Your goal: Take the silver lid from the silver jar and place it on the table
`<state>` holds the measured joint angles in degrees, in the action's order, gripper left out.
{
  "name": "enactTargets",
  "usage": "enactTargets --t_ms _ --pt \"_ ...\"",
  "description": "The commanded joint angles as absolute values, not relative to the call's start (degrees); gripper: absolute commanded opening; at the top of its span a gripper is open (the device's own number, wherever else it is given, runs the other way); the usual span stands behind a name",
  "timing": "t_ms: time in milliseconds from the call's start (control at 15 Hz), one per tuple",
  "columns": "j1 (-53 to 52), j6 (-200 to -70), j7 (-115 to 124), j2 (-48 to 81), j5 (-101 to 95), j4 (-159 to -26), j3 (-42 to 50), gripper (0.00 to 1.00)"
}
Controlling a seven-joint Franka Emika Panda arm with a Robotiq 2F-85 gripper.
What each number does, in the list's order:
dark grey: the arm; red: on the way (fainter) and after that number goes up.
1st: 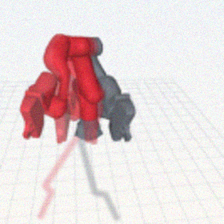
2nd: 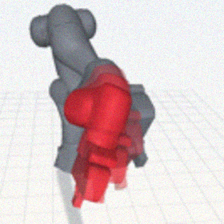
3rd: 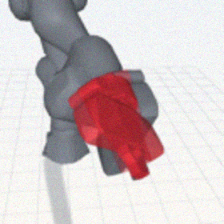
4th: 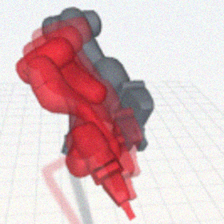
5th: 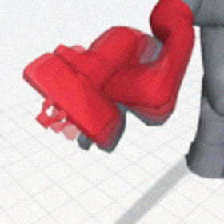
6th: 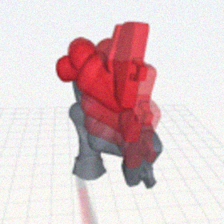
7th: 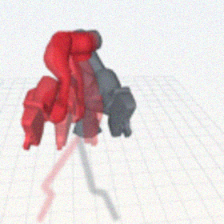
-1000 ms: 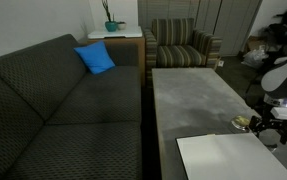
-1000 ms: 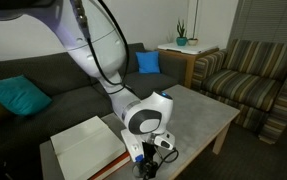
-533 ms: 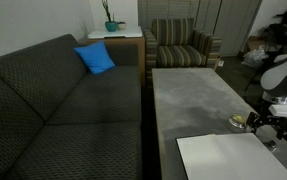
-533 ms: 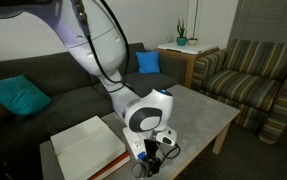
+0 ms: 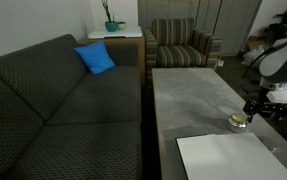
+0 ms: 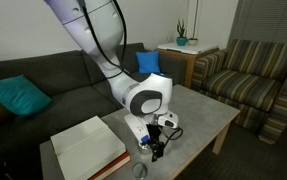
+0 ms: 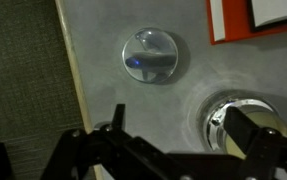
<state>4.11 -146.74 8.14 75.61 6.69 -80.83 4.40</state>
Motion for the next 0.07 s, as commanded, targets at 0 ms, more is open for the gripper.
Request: enactTargets --t_ms 0 --pt "3.4 -147.8 6.7 70.7 4.9 -86.7 4.8 1.00"
